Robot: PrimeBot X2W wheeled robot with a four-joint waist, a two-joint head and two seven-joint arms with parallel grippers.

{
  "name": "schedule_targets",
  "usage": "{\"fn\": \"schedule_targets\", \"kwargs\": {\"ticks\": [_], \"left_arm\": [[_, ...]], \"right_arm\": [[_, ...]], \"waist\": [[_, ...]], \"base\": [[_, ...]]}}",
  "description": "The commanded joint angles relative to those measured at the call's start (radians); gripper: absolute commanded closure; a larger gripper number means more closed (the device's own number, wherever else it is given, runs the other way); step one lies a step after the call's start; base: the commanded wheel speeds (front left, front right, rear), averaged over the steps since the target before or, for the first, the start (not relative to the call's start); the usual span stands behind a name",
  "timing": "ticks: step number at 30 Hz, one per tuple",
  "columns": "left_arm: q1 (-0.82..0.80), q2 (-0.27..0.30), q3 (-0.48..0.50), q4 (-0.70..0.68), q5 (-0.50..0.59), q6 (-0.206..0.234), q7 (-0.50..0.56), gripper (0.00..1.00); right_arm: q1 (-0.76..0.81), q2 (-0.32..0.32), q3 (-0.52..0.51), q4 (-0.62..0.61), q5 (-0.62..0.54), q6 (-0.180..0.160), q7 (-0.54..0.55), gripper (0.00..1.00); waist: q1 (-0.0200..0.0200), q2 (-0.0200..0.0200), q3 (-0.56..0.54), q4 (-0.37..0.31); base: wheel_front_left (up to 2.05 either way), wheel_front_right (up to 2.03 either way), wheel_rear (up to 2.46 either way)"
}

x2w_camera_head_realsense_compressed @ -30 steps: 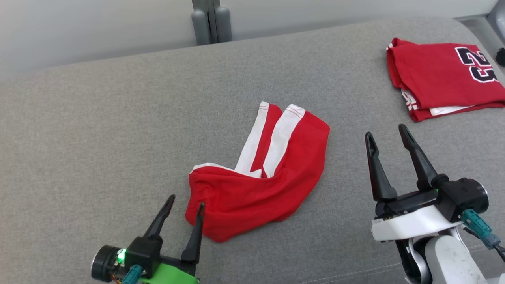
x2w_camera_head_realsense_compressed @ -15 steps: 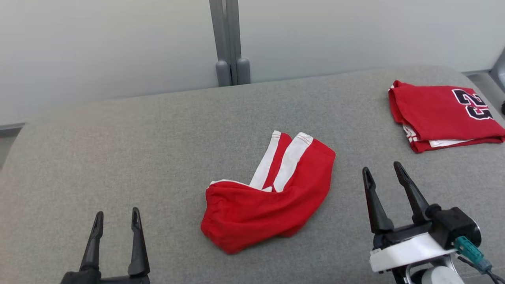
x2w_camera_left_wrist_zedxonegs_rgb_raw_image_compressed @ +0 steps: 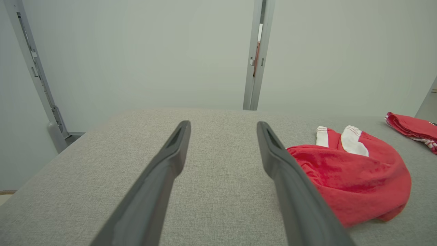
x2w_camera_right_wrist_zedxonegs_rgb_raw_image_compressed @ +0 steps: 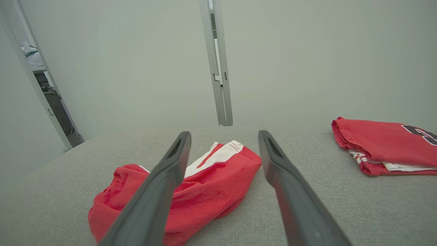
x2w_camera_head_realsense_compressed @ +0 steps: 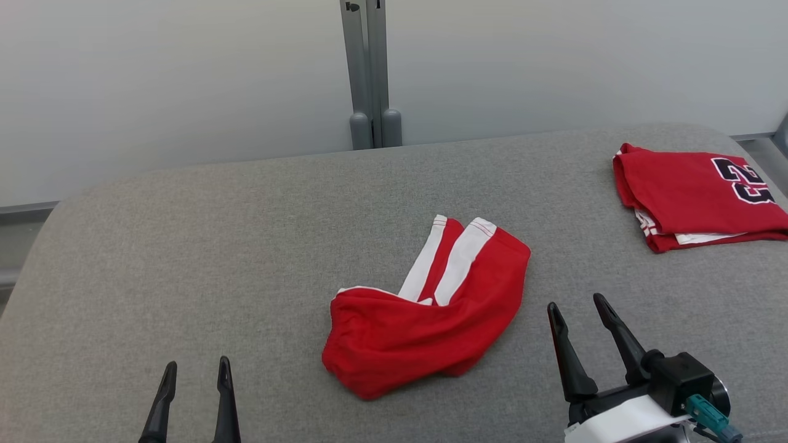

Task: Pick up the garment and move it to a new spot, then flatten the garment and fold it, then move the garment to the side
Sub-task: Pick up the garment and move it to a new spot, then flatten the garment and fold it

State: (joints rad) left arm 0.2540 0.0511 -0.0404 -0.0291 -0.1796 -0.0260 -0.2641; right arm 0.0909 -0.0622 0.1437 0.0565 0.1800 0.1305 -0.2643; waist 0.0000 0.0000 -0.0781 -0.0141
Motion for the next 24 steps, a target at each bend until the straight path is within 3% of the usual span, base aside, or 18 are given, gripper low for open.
{"fn": "schedule_targets", "kwargs": {"ticks": [1, 24], "left_arm": [[0.004, 0.000, -0.003, 0.005, 0.004, -0.005, 0.000, 0.00], [-0.029, 0.000, -0.049, 0.029, 0.028, -0.001, 0.000, 0.00]], "right_arm": [[0.008, -0.004, 0.003, 0.002, -0.006, 0.000, 0.000, 0.00], [0.011, -0.004, 0.033, 0.053, 0.013, 0.000, 0.000, 0.00]], "waist": [[0.0000, 0.0000, 0.001, 0.001], [0.0000, 0.0000, 0.005, 0.013]], "base": [[0.00, 0.00, 0.00], [0.00, 0.00, 0.00]]}}
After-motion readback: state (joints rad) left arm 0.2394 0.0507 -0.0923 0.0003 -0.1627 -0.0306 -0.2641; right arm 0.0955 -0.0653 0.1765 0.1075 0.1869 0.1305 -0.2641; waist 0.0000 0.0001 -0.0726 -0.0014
